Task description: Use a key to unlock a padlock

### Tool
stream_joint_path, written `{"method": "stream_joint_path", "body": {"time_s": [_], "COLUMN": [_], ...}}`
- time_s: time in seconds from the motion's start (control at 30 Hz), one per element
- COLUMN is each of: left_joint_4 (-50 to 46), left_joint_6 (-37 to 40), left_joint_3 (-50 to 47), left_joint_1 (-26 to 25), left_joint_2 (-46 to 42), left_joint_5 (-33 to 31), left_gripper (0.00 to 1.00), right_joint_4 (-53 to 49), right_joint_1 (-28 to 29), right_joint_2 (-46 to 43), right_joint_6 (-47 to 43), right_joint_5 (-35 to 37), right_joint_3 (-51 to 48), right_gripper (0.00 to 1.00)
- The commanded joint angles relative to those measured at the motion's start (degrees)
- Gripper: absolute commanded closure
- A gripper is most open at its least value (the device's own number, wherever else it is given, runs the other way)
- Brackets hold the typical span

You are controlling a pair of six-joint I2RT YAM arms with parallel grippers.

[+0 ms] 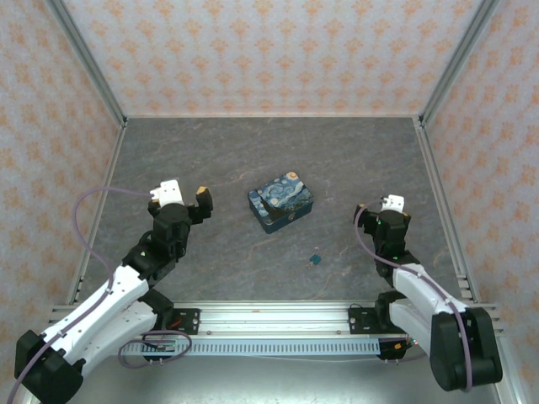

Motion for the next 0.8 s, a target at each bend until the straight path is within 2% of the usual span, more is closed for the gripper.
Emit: {"method": "stream_joint_path", "body": {"time_s": [0.0,0.3,0.57,0.67,0.73,0.77], "left_joint_4": [-0.64,-0.41,-0.19,-0.04,0.15,0.18], "left_joint_6": [0.56,0.75,2.25,3.31,4.4,5.0], "left_joint_3": [-0.8,-1.16,-0.88,-0.8,-0.71,-0.63], "left_joint_1": [0.67,0.79,1.11,1.43,1.78,1.97], "left_joint_2": [-0.6,0.12,1.38,1.92,2.69,3.34], "left_joint_5": [0.08,0.36,0.89,0.46,0.24,-0.29], "left_gripper": [0.0,0.0,0.0,0.0,0.0,0.0], "right_joint_4": [12.43,23.62,32.66,34.14,25.74,25.15], "right_joint_1": [-1.96,-4.54,-5.07,-5.13,-5.83,-6.4], "right_joint_2": [3.39,13.1,27.68,32.71,31.59,32.4], "right_joint_6": [0.65,-0.96,-2.94,-2.72,-2.68,-2.09], "right_joint_5": [-4.59,-8.96,-10.97,-11.5,-12.41,-13.46], "right_joint_3": [0.16,1.94,4.69,6.58,9.79,11.05], "right_gripper": [0.01,0.01,0.01,0.01,0.01,0.01]}}
